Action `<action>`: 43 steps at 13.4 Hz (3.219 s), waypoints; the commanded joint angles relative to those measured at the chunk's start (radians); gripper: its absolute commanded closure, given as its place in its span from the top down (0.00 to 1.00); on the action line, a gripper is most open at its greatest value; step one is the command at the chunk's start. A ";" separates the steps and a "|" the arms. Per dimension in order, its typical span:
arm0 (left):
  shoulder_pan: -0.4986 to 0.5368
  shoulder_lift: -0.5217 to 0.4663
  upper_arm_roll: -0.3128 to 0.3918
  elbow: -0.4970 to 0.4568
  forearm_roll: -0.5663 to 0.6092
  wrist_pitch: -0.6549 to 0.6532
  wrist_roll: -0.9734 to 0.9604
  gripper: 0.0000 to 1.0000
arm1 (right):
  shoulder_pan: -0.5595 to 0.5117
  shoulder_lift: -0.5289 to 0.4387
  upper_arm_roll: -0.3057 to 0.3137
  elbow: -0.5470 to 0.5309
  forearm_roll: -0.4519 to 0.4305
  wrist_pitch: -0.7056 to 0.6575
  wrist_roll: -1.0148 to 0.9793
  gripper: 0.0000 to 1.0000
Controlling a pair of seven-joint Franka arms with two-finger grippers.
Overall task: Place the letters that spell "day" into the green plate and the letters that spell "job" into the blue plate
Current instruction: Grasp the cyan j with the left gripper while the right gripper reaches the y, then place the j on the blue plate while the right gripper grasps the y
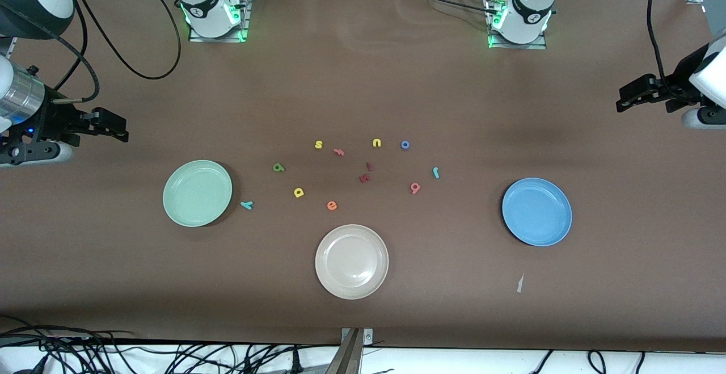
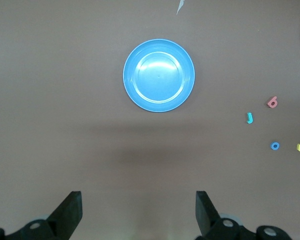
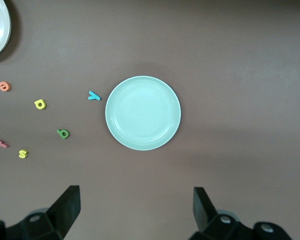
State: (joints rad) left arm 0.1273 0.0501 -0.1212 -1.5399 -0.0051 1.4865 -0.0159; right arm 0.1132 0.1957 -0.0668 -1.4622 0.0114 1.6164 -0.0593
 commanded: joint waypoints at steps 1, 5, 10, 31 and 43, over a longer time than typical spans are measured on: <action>-0.002 -0.004 -0.003 -0.008 0.020 0.011 0.002 1.00 | -0.007 0.002 -0.001 0.016 0.009 -0.018 -0.024 1.00; -0.061 0.054 -0.005 -0.008 0.019 0.038 -0.047 1.00 | -0.001 0.005 0.001 0.016 0.012 -0.016 -0.008 1.00; -0.221 0.158 -0.005 -0.078 0.007 0.232 -0.344 1.00 | 0.002 -0.007 0.027 0.017 0.006 -0.020 -0.023 1.00; -0.408 0.588 -0.107 -0.324 0.028 0.931 -0.757 0.90 | 0.140 0.298 0.059 0.002 -0.034 0.256 0.122 1.00; -0.407 0.602 -0.106 -0.312 0.105 0.916 -0.806 0.00 | 0.141 0.421 0.081 -0.231 0.039 0.855 0.410 1.00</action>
State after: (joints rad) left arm -0.2681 0.6377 -0.2336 -1.8678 0.0618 2.4105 -0.7931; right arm 0.2519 0.5985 0.0029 -1.6784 0.0360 2.4103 0.3027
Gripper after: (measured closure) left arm 0.793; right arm 0.000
